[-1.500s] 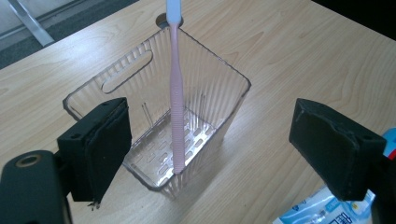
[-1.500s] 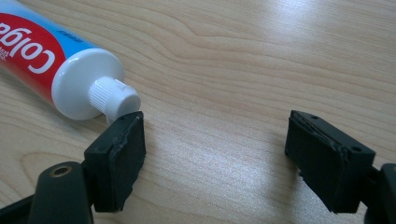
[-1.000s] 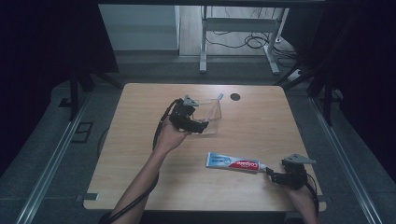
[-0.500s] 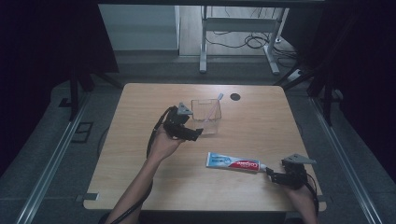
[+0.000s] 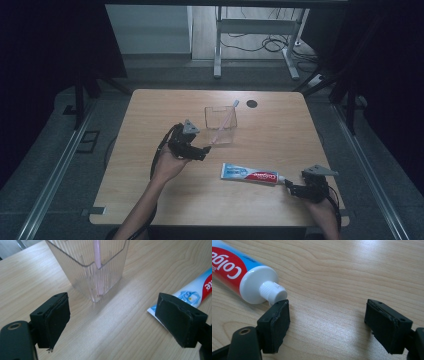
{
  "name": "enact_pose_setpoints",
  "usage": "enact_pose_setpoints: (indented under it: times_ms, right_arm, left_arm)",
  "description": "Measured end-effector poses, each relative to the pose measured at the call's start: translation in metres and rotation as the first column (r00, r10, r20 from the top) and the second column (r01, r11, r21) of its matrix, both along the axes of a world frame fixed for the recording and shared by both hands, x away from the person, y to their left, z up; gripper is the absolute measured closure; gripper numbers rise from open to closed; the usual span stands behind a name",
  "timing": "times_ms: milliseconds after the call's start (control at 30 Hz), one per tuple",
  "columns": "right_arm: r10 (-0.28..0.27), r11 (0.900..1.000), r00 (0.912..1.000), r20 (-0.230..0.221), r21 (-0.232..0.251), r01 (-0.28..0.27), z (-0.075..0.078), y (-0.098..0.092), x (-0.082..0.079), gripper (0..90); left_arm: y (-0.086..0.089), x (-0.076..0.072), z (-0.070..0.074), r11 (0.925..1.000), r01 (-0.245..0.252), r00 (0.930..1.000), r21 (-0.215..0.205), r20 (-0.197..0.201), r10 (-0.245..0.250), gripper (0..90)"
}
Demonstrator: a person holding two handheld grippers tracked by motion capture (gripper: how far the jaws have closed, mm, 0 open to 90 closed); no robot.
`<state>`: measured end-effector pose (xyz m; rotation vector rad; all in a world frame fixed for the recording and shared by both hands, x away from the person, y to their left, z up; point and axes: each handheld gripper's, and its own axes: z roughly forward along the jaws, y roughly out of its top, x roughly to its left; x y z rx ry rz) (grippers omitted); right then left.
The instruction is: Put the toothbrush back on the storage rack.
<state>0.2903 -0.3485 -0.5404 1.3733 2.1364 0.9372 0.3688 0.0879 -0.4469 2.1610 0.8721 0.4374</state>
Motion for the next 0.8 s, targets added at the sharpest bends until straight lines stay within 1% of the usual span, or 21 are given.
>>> enact_pose_setpoints:
  times_ms: [200, 367, 500, 667, 800]
  right_arm:
    - [0.001, 1.0, 1.0, 0.002, -0.001, -0.001, 0.0, 0.0, 0.0, 19.9]
    - [0.001, 1.0, 1.0, 0.001, -0.001, -0.001, 0.0, 0.0, 0.0, 20.0]
    - [0.0, 1.0, 1.0, 0.001, 0.0, 0.0, 0.0, 0.0, 0.0, 20.0]
    - [0.0, 1.0, 1.0, 0.001, -0.001, 0.0, 0.0, 0.0, 0.0, 20.0]
    - [0.0, 1.0, 1.0, 0.001, -0.001, 0.0, 0.0, 0.0, 0.0, 20.0]
  left_arm:
    - [0.008, -0.009, -0.009, 1.0, -0.008, 1.0, -0.005, -0.002, 0.008, 12.9]
    - [0.013, -0.017, -0.016, 0.9999, -0.006, 1.0, 0.009, 0.001, 0.006, 12.9]
    - [0.017, -0.023, -0.022, 0.9999, -0.006, 0.9999, 0.015, -0.008, 0.006, 12.9]
    - [0.02, -0.029, -0.031, 0.9997, -0.009, 0.9999, 0.022, -0.01, 0.01, 12.9]
    - [0.022, -0.034, -0.038, 0.9999, -0.007, 0.9998, 0.015, -0.018, 0.007, 12.9]
